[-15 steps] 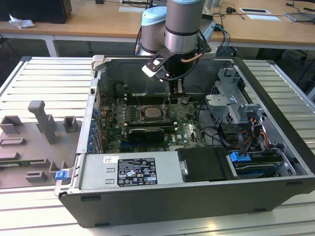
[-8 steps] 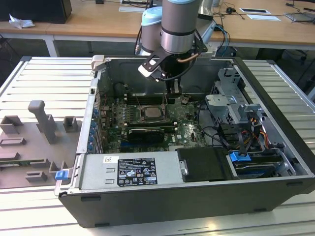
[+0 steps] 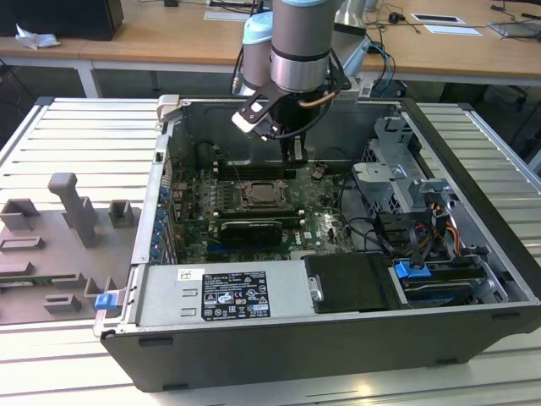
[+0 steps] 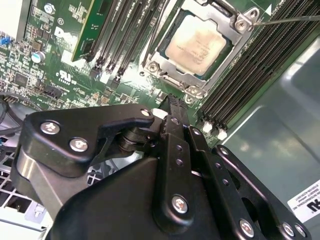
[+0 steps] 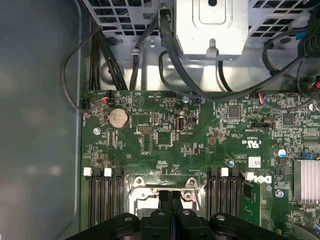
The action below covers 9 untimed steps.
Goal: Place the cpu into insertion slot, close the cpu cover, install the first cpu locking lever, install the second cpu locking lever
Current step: 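Close the cpu cover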
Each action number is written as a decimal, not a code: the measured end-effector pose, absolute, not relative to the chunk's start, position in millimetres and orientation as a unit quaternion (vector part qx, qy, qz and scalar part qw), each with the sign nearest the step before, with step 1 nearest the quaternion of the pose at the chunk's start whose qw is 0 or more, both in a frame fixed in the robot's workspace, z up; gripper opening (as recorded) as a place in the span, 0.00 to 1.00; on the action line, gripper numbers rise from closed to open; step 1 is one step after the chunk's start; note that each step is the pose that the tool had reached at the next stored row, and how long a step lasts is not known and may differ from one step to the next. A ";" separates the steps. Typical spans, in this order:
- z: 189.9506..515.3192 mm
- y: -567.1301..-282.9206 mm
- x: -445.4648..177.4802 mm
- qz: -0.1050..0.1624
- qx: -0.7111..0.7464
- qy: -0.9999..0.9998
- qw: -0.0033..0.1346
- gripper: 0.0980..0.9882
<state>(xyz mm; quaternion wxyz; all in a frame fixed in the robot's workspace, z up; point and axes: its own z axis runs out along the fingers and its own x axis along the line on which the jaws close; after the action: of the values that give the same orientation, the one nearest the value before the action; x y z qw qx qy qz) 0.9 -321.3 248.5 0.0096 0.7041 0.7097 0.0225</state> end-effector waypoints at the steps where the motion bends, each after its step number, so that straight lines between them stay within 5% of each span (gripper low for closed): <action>1: 248.4 -321.3 -0.1 0.022 0.704 0.710 0.010 0.01; 9: 241.9 -321.3 -11.4 0.022 0.704 0.710 0.010 0.01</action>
<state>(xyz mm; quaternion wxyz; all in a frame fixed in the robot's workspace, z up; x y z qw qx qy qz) -11.4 -321.3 241.9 0.0095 0.7041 0.7097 0.0225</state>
